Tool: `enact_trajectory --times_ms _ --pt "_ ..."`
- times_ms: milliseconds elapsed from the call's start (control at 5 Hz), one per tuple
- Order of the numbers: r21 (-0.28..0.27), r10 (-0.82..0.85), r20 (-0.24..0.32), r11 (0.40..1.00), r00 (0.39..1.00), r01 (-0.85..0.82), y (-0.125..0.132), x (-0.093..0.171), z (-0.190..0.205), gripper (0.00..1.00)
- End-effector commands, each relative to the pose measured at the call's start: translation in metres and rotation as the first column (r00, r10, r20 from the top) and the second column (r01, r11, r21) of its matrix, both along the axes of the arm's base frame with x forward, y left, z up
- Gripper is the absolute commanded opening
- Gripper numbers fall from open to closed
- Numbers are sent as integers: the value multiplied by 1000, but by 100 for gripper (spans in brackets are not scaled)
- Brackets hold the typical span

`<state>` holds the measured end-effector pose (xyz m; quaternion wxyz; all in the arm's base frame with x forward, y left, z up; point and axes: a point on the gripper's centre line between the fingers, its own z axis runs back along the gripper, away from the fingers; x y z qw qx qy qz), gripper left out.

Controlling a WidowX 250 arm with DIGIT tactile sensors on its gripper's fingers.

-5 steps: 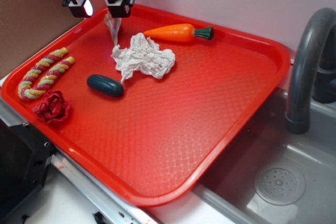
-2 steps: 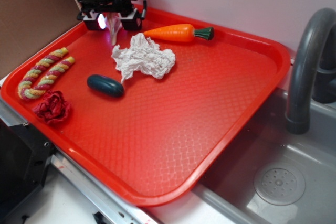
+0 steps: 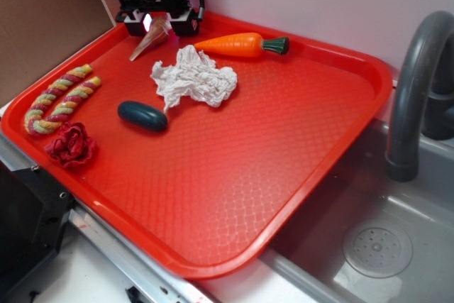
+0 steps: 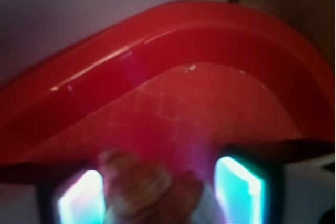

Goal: Grab the shell.

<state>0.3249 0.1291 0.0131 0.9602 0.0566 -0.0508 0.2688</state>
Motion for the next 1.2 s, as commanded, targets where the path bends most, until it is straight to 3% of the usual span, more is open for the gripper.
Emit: enact_trajectory --times_ms 0,400,600,1000 --pt "-31 -57 -120 998 991 54 8 -14 7 0" --pt "2 -167 -230 985 959 172 -16 -34 68 0" --pt "4 -271 -248 960 930 281 -51 -61 103 0" --pt "-67 -512 -222 857 830 511 -120 -98 144 0"
